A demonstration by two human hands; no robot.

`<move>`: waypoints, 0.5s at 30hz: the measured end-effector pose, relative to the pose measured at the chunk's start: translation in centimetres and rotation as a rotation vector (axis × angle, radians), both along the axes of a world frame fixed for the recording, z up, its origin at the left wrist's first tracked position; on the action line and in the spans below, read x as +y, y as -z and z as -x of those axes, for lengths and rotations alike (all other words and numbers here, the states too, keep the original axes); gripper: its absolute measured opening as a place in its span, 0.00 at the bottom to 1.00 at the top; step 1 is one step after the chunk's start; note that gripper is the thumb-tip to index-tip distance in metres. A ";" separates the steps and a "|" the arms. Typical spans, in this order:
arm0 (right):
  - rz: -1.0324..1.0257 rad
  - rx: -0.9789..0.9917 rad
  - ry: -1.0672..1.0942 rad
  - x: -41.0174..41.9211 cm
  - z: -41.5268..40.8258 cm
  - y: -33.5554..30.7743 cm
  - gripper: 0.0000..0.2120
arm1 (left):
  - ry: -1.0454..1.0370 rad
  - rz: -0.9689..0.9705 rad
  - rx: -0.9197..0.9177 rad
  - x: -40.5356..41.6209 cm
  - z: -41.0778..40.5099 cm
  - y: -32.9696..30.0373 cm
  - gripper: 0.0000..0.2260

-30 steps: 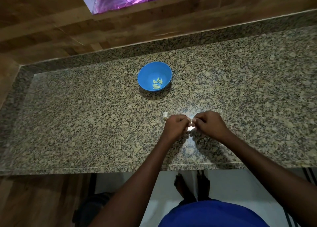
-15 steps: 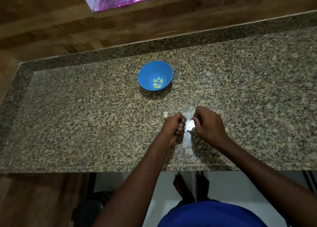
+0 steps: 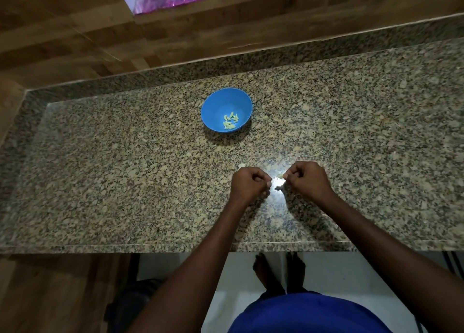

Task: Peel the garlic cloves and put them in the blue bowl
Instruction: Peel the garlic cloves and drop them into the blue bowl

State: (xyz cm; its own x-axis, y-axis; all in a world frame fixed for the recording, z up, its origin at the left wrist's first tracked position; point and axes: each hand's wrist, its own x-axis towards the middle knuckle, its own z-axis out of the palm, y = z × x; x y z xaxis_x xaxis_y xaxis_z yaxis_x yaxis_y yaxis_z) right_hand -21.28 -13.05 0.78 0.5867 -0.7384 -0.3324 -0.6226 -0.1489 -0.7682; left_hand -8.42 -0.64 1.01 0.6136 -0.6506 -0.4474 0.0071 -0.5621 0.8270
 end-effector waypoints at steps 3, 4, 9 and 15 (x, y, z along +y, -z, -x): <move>0.019 0.009 0.005 0.1 0.0 0.1 0.06 | -0.053 0.062 0.129 -0.4 0.2 -0.4 0.08; 0.032 0.012 0.006 0.2 0.0 0.1 0.06 | -0.050 0.089 0.150 -0.5 0.3 -0.4 0.06; 0.054 -0.054 -0.023 0.6 0.1 0.0 0.08 | -0.074 0.142 0.170 -0.7 0.9 -0.5 0.04; -0.552 -0.302 0.122 0.2 0.5 -1.2 0.04 | -0.191 0.205 0.471 -0.6 0.7 -0.5 0.05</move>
